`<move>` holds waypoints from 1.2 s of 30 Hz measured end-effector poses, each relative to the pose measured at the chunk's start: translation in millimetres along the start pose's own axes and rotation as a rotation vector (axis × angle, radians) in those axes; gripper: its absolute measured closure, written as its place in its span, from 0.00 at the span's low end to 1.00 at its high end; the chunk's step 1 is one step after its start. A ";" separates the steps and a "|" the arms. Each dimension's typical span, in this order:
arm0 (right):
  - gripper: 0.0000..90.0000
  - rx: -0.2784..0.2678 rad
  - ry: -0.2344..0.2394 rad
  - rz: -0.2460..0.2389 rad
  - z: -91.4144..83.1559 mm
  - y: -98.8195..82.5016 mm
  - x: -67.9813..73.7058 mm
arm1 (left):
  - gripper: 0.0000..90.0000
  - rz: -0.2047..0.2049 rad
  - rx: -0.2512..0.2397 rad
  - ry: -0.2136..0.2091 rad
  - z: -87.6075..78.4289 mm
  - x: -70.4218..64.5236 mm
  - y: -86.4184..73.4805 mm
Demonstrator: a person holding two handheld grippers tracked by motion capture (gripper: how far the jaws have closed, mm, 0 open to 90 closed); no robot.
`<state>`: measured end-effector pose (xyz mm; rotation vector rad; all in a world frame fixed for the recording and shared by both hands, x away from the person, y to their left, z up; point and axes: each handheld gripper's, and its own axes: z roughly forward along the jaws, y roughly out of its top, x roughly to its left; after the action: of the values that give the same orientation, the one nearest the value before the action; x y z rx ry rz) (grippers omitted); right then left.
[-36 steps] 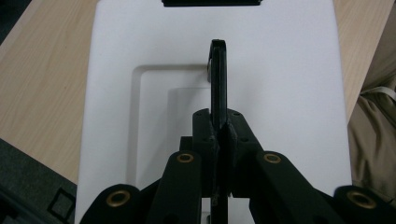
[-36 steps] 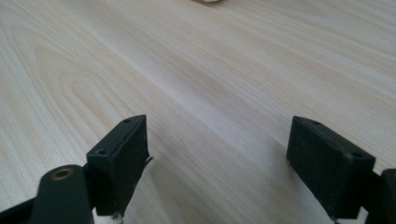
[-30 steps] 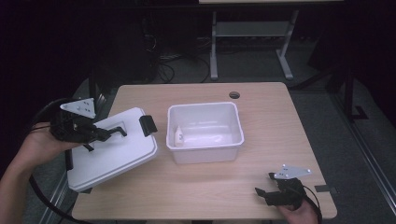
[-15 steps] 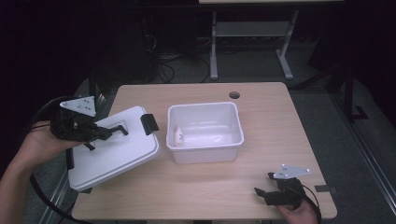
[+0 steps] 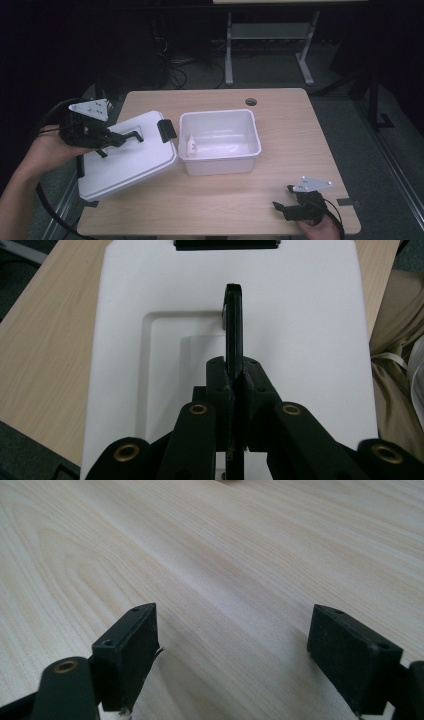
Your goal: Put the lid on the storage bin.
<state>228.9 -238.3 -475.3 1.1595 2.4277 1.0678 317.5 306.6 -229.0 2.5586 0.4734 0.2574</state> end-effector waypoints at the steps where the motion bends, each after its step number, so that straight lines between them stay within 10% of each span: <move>1: 0.22 0.000 0.000 0.000 0.0 0.0 0.0 | 0.94 0.000 0.000 0.000 0.0 0.0 0.0; 36: 0.22 -0.019 0.017 -0.010 -0.1 2.1 0.9 | 0.94 0.077 -0.002 -0.066 46.7 7.5 72.2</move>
<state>229.4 -236.8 -473.6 1.1359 2.4277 1.1003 357.3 230.0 -229.9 2.5780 0.3502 0.2004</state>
